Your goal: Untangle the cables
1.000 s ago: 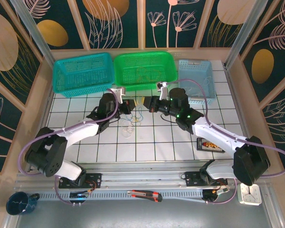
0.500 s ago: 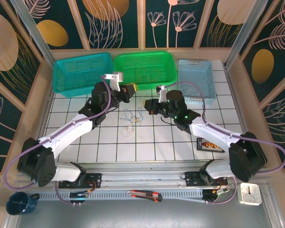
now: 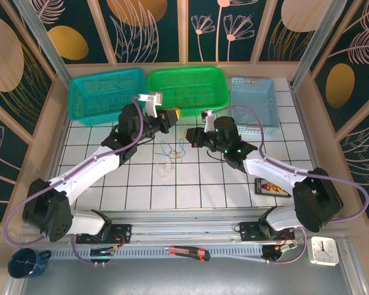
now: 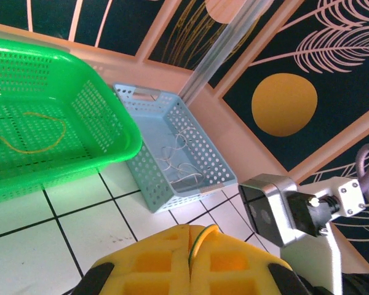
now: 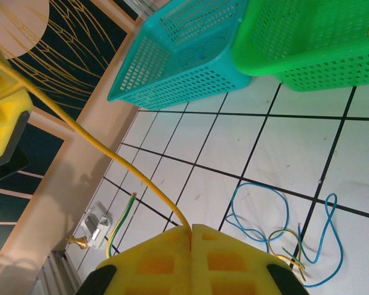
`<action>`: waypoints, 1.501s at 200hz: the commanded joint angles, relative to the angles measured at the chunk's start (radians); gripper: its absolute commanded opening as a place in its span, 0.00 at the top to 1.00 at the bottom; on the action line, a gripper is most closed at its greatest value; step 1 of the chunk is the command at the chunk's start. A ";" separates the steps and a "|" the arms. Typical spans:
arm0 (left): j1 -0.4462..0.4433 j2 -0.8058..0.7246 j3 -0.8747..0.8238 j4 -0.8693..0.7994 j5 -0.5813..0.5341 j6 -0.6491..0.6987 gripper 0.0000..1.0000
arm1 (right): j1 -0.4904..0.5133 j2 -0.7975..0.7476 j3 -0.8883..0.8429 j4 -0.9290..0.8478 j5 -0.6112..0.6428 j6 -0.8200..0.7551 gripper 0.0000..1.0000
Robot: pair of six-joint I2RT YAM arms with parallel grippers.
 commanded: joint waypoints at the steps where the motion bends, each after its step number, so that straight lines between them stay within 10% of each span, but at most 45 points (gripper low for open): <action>1: -0.002 -0.010 0.016 0.071 0.042 -0.038 1.00 | -0.003 0.021 0.008 0.054 0.013 0.017 0.97; 175: -0.003 -0.015 0.013 0.152 0.086 -0.138 1.00 | -0.013 0.110 0.037 0.201 0.020 0.080 0.71; 240: -0.002 -0.027 0.017 0.166 0.081 -0.155 1.00 | -0.013 0.142 0.008 0.244 0.011 0.098 1.00; 300: -0.002 -0.030 0.091 0.065 0.027 -0.082 1.00 | -0.010 0.144 0.005 0.046 0.166 -0.031 1.00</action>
